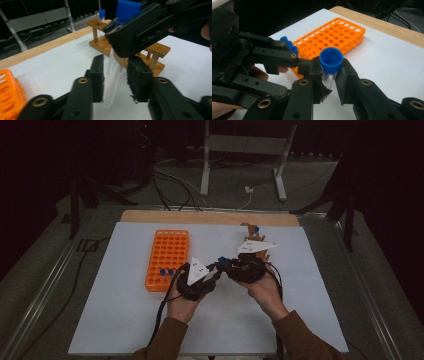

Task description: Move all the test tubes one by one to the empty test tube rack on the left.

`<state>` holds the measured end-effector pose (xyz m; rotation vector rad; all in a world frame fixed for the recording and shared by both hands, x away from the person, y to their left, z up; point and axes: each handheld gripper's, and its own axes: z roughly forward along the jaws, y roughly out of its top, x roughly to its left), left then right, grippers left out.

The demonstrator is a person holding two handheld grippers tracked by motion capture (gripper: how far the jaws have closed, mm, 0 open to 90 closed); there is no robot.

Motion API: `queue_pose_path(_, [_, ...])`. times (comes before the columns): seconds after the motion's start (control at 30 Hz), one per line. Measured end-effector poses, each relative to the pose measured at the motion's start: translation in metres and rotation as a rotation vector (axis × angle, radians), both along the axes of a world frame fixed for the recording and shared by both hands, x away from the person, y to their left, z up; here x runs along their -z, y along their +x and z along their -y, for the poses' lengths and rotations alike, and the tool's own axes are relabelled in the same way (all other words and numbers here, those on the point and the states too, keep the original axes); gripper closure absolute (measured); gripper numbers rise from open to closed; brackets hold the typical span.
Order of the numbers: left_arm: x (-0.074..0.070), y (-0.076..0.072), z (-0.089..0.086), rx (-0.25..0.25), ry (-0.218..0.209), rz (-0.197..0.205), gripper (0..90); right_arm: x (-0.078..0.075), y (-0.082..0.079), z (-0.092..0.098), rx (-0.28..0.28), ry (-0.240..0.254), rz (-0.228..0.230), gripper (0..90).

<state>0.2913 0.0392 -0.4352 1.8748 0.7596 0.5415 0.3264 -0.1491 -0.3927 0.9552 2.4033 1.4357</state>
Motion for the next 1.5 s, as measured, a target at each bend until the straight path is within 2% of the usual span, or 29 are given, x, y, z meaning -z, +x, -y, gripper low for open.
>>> queue_pose_path(0.07, [0.001,0.0,0.001,0.0,0.007,0.0,76.2,0.001,0.0,-0.001,-0.003,-0.002,-0.001,76.6])
queue_pose_path(0.2, [0.001,0.0,0.002,0.007,0.021,0.008,78.2,0.002,0.0,0.0,-0.005,-0.001,-0.007,76.4])
queue_pose_path(0.27, [0.002,0.001,0.002,0.001,0.025,0.004,78.3,0.002,0.0,0.0,-0.003,-0.007,0.005,74.2])
queue_pose_path(0.47, [0.005,0.005,-0.004,-0.021,0.027,-0.018,78.4,0.0,0.0,0.005,-0.005,0.004,0.03,54.1])
queue_pose_path(0.53, [0.005,0.007,-0.007,-0.033,0.026,-0.022,78.4,0.0,0.001,0.009,0.002,0.018,0.024,46.3])
queue_pose_path(0.6, [0.003,0.007,-0.011,-0.044,0.015,-0.024,78.4,0.0,0.002,0.013,0.017,0.025,0.022,39.4])
queue_pose_path(0.73, [-0.002,0.006,-0.018,-0.058,-0.013,-0.018,78.4,0.002,0.002,0.019,0.046,0.008,0.042,28.3])
queue_pose_path(0.9, [-0.008,0.004,-0.033,-0.078,-0.039,-0.012,78.4,0.006,0.003,0.027,0.094,-0.004,0.053,15.2])
queue_pose_path(0.97, [-0.012,0.003,-0.04,-0.088,-0.052,-0.01,78.4,0.008,0.004,0.03,0.098,-0.002,0.054,12.9])
queue_pose_path(1.1, [-0.019,0.0,-0.054,-0.111,-0.073,0.005,78.4,0.01,0.005,0.036,0.1,-0.006,0.06,2.9])
queue_pose_path(1.3, [-0.028,-0.003,-0.079,-0.149,-0.1,0.022,78.4,0.012,0.004,0.043,0.126,-0.022,0.079,0.5])
queue_pose_path(1.4, [-0.032,-0.005,-0.093,-0.176,-0.127,0.028,78.4,0.013,0.005,0.048,0.138,-0.016,0.08,0.0])
queue_pose_path(1.5, [-0.036,-0.007,-0.107,-0.2,-0.134,0.037,78.4,0.013,0.005,0.053,0.15,-0.006,0.081,0.0])
